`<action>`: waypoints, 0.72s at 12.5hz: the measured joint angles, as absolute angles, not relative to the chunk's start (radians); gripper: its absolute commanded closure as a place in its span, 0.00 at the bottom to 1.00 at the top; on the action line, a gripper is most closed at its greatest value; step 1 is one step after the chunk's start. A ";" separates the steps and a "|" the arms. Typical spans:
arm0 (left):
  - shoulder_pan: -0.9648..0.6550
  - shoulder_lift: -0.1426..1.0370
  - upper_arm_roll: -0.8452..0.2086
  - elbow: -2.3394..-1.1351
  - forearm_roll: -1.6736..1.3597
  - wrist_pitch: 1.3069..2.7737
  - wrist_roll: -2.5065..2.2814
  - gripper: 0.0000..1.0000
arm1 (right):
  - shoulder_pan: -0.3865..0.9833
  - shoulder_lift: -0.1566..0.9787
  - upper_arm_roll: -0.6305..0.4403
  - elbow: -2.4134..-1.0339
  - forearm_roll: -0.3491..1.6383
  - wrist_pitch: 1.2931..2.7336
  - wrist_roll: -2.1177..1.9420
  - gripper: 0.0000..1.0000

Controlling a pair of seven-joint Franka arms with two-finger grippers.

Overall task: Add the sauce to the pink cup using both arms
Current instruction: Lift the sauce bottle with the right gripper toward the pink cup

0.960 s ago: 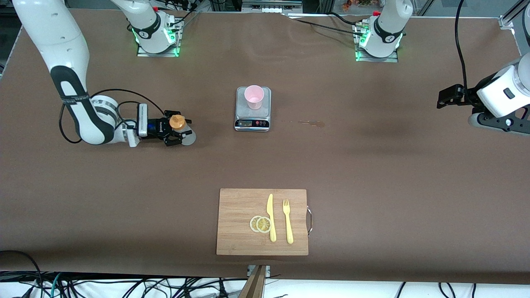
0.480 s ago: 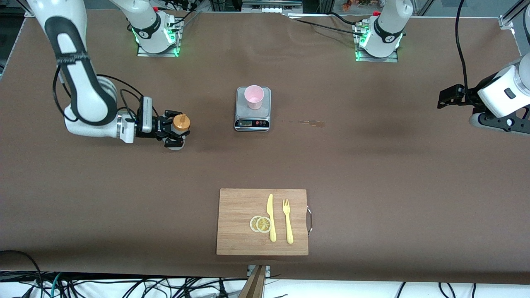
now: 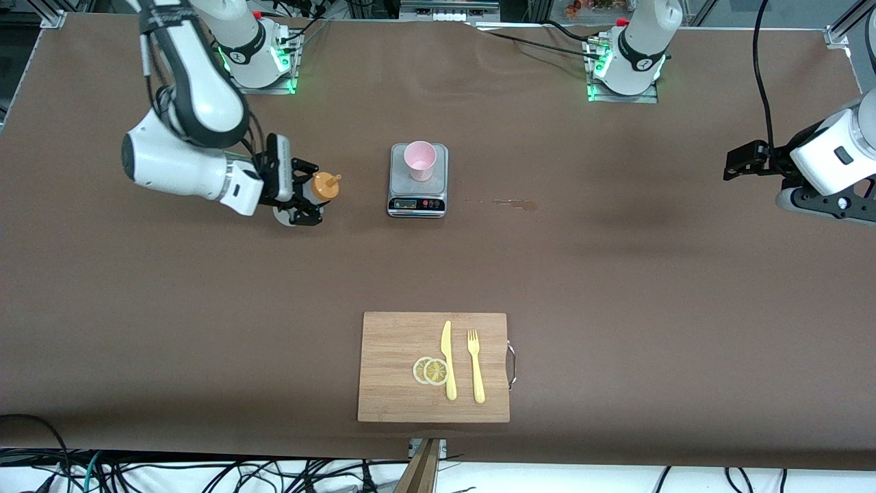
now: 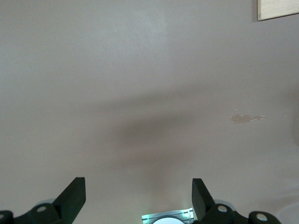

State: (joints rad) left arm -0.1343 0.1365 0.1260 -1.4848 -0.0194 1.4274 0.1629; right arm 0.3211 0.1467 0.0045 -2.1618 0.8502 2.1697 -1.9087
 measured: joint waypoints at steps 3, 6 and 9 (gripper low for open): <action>-0.134 0.145 0.126 -1.476 -0.019 1.427 0.163 0.00 | 0.427 0.124 0.005 -2.163 0.644 2.199 -1.602 1.00; -0.134 0.151 0.126 -1.472 -0.019 1.427 0.163 0.00 | 0.519 0.103 0.010 -2.163 0.424 2.206 -1.290 1.00; -0.134 0.152 0.126 -1.470 -0.019 1.427 0.163 0.00 | 0.551 0.096 0.056 -2.163 0.264 2.206 -1.081 1.00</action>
